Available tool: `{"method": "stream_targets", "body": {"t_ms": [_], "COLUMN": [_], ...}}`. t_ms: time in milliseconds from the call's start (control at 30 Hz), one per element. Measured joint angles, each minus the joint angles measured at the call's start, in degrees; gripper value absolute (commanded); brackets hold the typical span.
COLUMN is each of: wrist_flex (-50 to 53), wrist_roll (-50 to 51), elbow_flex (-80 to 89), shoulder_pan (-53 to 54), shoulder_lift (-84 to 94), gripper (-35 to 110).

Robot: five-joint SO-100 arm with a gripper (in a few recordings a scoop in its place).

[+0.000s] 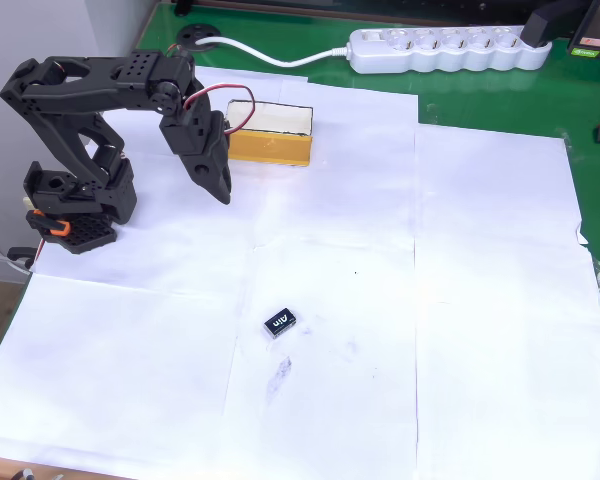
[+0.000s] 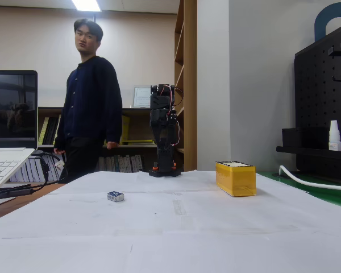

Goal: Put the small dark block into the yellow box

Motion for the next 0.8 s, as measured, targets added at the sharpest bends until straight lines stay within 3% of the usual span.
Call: {"method": "stream_targets", "body": {"t_ms": [567, 800], "wrist_flex": [-1.8, -4.9], "wrist_roll": [1.8, -6.4], "elbow_flex": [4.3, 6.1], "shoulder_pan": [1.2, 6.3], "shoulder_lift": [4.7, 9.4], "gripper": [0, 0]}}
